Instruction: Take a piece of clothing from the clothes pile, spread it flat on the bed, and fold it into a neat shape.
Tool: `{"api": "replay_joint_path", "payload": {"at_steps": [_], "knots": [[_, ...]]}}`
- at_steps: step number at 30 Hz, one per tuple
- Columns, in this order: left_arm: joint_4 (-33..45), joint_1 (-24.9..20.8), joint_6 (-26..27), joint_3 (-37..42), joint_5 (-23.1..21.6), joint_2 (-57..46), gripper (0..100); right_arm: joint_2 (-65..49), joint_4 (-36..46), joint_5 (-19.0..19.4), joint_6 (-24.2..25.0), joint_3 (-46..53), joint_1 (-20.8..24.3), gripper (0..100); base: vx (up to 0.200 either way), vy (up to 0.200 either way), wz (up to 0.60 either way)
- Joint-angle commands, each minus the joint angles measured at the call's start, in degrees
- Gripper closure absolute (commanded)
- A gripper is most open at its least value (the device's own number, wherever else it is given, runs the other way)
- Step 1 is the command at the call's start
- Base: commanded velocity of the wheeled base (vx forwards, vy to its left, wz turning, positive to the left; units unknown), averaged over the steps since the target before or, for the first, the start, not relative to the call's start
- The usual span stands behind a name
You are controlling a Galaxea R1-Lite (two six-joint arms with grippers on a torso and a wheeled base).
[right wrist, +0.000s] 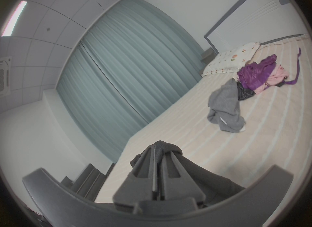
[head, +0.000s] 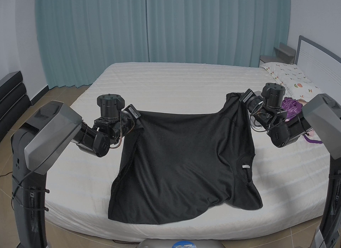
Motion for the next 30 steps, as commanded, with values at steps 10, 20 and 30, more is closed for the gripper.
{"api": "replay_joint_path", "payload": {"at_steps": [10, 20, 30], "knots": [[-0.3, -0.3, -0.6, -6.6, 0.3, 10.3, 0, 12.3, 0.0, -0.6, -0.3, -3.6, -0.9, 100, 0.0, 0.0, 0.0], [-0.3, 1.3, -1.3, -18.0, 2.8, 14.9, 0, 18.8, -0.2, -1.3, 0.3, -15.2, -2.0, 0, 0.0, 0.0, 0.0], [1.5, 2.0, -1.3, -15.9, 4.5, 15.5, 0, 20.6, 0.5, -3.2, 1.0, -12.5, -2.6, 0, 0.0, 0.0, 0.0]]}}
